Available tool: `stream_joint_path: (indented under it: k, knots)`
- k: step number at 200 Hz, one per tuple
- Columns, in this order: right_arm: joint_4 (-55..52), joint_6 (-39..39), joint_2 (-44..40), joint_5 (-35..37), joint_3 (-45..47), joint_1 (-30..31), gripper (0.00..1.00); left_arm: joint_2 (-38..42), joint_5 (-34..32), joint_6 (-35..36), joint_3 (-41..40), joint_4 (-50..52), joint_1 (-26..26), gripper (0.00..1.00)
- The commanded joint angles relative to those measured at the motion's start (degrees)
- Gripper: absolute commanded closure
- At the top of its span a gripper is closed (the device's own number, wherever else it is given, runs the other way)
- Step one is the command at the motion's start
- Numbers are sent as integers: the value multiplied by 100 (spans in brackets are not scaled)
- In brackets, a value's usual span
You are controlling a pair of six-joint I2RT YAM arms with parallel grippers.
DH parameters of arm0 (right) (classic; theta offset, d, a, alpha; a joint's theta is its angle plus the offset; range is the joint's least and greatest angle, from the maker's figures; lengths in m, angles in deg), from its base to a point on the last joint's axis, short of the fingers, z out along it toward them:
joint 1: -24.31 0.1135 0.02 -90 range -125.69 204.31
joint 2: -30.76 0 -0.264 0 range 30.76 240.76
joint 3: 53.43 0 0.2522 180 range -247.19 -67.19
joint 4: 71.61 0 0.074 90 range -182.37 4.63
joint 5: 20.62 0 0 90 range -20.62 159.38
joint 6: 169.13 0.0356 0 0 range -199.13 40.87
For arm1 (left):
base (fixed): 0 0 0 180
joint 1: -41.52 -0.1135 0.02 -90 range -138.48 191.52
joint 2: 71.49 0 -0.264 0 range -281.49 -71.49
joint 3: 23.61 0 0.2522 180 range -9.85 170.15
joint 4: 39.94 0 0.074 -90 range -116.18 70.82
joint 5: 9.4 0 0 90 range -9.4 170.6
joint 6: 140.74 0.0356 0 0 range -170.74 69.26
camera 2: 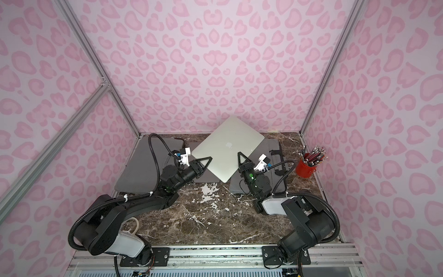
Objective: Open the zippered laptop bag and take out the laptop
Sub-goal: Adjust the laptop.
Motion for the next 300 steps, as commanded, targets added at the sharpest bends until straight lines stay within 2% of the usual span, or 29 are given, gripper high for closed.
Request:
stream_joint_path:
  k: [1, 9, 23, 42, 64, 84, 110, 120, 154, 160, 200, 233, 254, 277, 300]
  knots:
    - [1071, -211, 3, -257, -19, 20, 100, 47, 41, 376, 75, 2, 6, 93]
    - [1090, -210, 19, -294, -19, 21, 100, 69, 54, 350, 96, 45, 6, 98]
    - [1108, -243, 33, -373, -43, 20, 100, 91, 94, 315, 115, 57, 6, 98]
    - [1083, -303, 57, -482, -55, 20, 86, 144, 178, 247, 157, 42, -19, 98]
    - [950, -401, 73, -668, -62, 12, 62, 221, 341, 175, 209, 51, -77, 99]
    - [675, -512, 45, -844, -61, -21, 52, 333, 473, 156, 257, 185, -146, 98]
    - [433, -680, -11, -986, 11, -94, 47, 524, 640, 173, 298, 554, -235, 98]
    - [280, -738, -63, -1041, 56, -142, 43, 604, 710, 175, 281, 659, -290, 98]
    - [-628, -1055, -492, -1332, 363, -416, 31, 1131, 1045, 320, 203, 1527, -643, 98]
    - [-857, -1128, -628, -1337, 436, -463, 23, 1250, 1129, 381, 178, 1719, -720, 98]
    - [-3066, -1932, -1852, -939, 592, -620, 10, 2020, 1718, 693, 120, 2980, -1279, 98]
    - [-5011, -2591, -2531, -617, 204, -789, 10, 2094, 2572, 506, 80, 3273, -1646, 98]
    - [-6229, -3040, -2777, -534, -110, -925, 13, 2154, 3118, 644, 70, 3648, -1771, 98]
    - [-7734, -3406, -3002, 100, -503, -973, 21, 2380, 3474, 1017, 150, 4341, -1889, 98]
    - [-8651, -3558, -3157, 483, -608, -1034, 40, 2574, 3719, 1384, 338, 5001, -1974, 98]
